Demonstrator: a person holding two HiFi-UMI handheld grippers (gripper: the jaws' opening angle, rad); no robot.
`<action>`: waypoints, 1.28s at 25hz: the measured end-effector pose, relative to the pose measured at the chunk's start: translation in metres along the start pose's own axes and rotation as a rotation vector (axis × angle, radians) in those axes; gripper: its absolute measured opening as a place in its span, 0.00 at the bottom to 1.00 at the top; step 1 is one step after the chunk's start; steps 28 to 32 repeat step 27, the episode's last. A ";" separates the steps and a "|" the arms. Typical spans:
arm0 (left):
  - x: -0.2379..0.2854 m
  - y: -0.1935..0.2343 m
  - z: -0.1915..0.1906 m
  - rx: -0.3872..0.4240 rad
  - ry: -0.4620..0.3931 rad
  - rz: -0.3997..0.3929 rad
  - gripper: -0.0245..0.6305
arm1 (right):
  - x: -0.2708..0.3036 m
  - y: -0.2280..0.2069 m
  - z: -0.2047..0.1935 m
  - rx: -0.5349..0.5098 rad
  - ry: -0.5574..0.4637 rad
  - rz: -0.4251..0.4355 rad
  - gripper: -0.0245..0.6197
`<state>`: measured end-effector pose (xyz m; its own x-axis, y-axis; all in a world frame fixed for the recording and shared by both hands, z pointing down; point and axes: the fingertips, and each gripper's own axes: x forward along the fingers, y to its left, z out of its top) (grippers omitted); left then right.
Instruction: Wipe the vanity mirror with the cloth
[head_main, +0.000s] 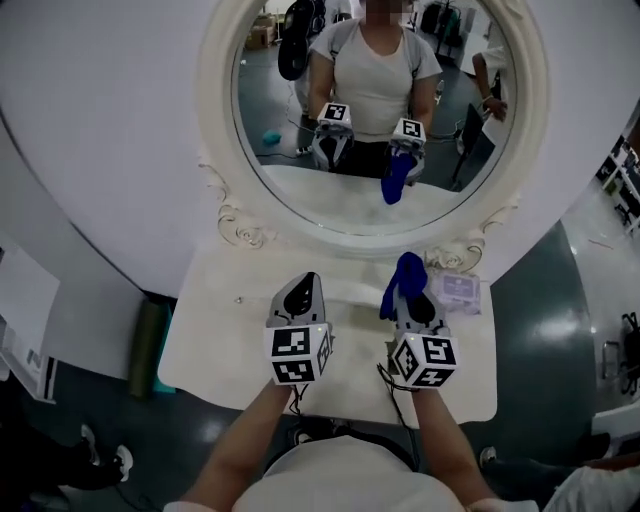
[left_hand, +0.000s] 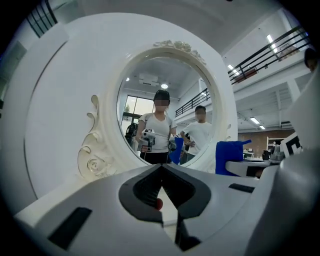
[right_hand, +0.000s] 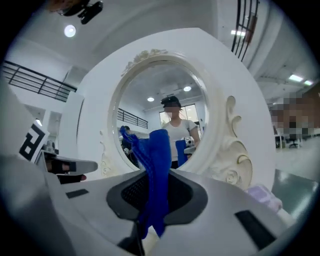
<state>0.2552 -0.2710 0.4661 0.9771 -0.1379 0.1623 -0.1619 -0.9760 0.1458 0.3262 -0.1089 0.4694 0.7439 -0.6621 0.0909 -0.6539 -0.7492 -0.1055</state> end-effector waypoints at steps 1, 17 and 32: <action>-0.004 0.000 -0.002 -0.002 0.001 -0.004 0.04 | -0.005 -0.003 -0.003 0.021 0.007 -0.019 0.15; -0.027 -0.019 -0.010 -0.030 0.014 -0.045 0.04 | -0.044 0.007 0.000 -0.001 0.014 -0.065 0.15; -0.031 -0.026 -0.010 -0.019 0.018 -0.041 0.04 | -0.051 0.007 0.004 0.004 0.013 -0.054 0.14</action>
